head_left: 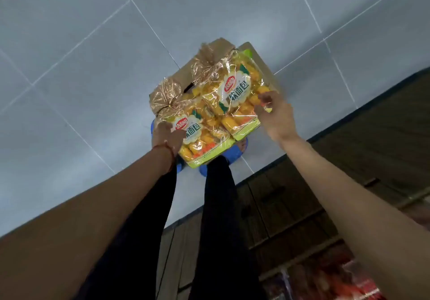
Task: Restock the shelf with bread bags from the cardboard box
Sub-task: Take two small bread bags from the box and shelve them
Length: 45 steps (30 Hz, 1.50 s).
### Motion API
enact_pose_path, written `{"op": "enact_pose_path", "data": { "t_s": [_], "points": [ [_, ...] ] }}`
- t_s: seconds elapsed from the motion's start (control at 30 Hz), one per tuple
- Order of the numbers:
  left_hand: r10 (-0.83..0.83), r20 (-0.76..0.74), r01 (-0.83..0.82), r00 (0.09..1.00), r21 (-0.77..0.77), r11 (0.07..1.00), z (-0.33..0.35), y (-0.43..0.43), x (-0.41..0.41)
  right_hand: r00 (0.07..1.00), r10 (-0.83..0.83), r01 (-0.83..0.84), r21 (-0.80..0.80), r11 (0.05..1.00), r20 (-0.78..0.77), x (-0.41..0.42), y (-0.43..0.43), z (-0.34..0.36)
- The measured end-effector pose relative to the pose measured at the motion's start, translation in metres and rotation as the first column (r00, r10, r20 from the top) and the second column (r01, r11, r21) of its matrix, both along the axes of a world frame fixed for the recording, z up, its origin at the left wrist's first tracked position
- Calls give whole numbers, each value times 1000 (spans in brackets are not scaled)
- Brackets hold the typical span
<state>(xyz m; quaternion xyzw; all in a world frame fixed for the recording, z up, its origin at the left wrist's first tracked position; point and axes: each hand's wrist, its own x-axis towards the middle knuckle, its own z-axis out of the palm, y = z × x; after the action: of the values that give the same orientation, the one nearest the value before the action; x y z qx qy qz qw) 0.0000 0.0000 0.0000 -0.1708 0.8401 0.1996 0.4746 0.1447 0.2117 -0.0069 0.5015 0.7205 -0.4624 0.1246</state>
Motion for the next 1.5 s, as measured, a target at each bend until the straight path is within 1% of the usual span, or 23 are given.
{"op": "enact_pose_path", "data": {
  "t_s": [0.07,0.1,0.17,0.27,0.37,0.43,0.5,0.57,0.67,0.77,0.8,0.87,0.93,1.1,1.23,1.33,1.43,1.5],
  "points": [
    [66,-75,-72,995,-86,994,-22,1,4,999,-21,19,89,996,25,-3,14,-20],
    [113,-100,-124,989,-120,985,-35,0,6,999,-4,-1,121,993,39,-4,21,-31],
    [203,-114,-220,972,-157,963,-53,-1,10,996,65,-73,131,989,64,-9,30,-46],
    [362,-110,-376,926,-156,914,-85,-6,10,978,185,-191,64,979,94,-19,45,-70],
    [428,-68,-433,901,-107,895,-104,-11,13,946,291,-286,-51,957,144,-27,59,-89],
    [457,-78,-463,886,-138,875,-115,-12,11,936,315,-300,-114,947,155,-32,67,-96],
    [493,-77,-499,867,-161,852,-119,-13,7,938,321,-303,-139,943,129,-35,72,-99],
    [514,-42,-515,857,-113,850,-115,-14,7,945,312,-293,-168,941,100,-35,70,-98],
    [536,32,-535,843,-39,844,-108,-25,9,970,233,-213,-207,955,73,-29,62,-93],
    [622,114,-627,774,8,779,-103,-36,13,984,160,-142,-197,970,81,-23,55,-83],
    [630,128,-637,766,13,771,-101,-37,13,985,153,-134,-195,972,83,-21,53,-81],
    [598,108,-603,794,23,797,-96,-36,13,989,125,-106,-194,975,84,-13,50,-82],
    [562,87,-568,822,56,821,-92,-32,11,991,99,-83,-157,984,95,-7,44,-80],
    [491,48,-489,870,219,845,-89,-36,2,990,29,-4,-177,984,135,6,33,-74],
    [372,-15,-356,928,252,900,-85,-45,-10,986,-25,58,-197,979,168,16,20,-69],
    [294,-54,-266,954,292,918,-83,-48,-17,989,-36,68,-222,973,143,19,4,-64],
    [168,-17,-154,986,324,933,-86,-58,-24,987,-102,128,-235,964,121,18,-17,-62],
    [82,-14,-74,997,302,950,-91,-67,-31,984,-134,156,-218,963,113,15,-30,-62]
  ]
}}
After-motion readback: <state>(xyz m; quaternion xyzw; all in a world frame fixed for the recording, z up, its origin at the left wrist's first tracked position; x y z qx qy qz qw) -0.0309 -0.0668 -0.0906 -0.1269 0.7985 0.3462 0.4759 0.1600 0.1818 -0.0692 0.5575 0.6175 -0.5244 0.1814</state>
